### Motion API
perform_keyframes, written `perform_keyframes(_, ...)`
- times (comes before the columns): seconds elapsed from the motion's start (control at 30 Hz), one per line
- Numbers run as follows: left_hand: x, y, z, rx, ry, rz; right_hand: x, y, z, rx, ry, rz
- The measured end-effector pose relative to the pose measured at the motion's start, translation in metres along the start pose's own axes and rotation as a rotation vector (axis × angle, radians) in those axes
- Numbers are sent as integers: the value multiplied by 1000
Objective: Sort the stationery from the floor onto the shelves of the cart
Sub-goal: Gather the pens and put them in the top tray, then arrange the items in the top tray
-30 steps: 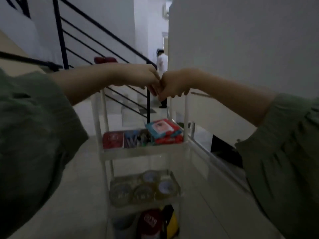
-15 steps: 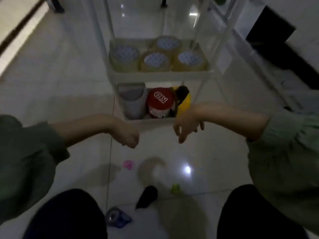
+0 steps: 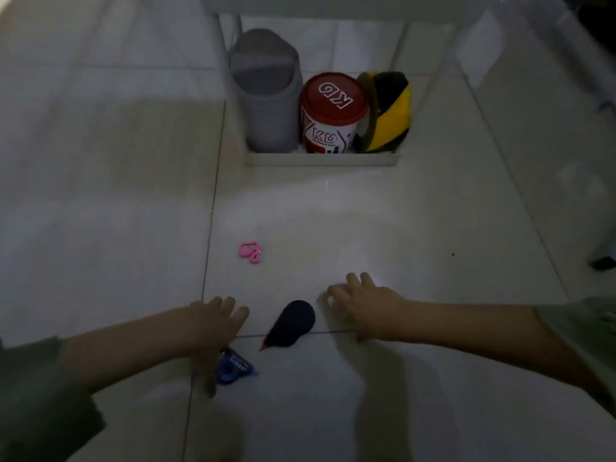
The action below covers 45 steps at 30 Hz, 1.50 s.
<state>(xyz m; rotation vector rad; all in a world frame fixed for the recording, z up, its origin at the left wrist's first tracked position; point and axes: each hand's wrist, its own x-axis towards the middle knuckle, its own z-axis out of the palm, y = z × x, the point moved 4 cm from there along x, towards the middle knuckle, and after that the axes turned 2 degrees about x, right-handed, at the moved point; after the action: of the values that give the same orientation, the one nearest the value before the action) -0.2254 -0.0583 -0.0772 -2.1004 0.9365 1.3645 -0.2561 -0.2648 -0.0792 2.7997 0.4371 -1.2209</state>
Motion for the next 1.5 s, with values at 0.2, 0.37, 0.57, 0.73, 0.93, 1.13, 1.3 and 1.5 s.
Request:
perform_keyframes(0.2,0,2,48,21,308,-18,10,10,5,26,44,-69)
perform_keyframes(0.37,-6,-11,39,-403,677,110,14,15,6,32,1,-81)
perform_keyframes(0.57,-2,14,-1,-805,942,120,7,19,9,64,14,-21)
perform_keyframes(0.73,25,57,-17,-428,878,78,0,21,17,98,6,43)
perform_keyframes(0.93,32,55,-19,-372,834,46,5,15,6,163,39,55)
perform_keyframes(1.13,15,-6,-10,-1154,971,-119,35,-2,-52,389,205,-63)
perform_keyframes(1.3,7,-58,9,-1846,951,-210,75,-46,-94,475,298,-209)
perform_keyframes(1.5,2,-63,16,-2200,834,-121,112,-81,-86,276,337,-149)
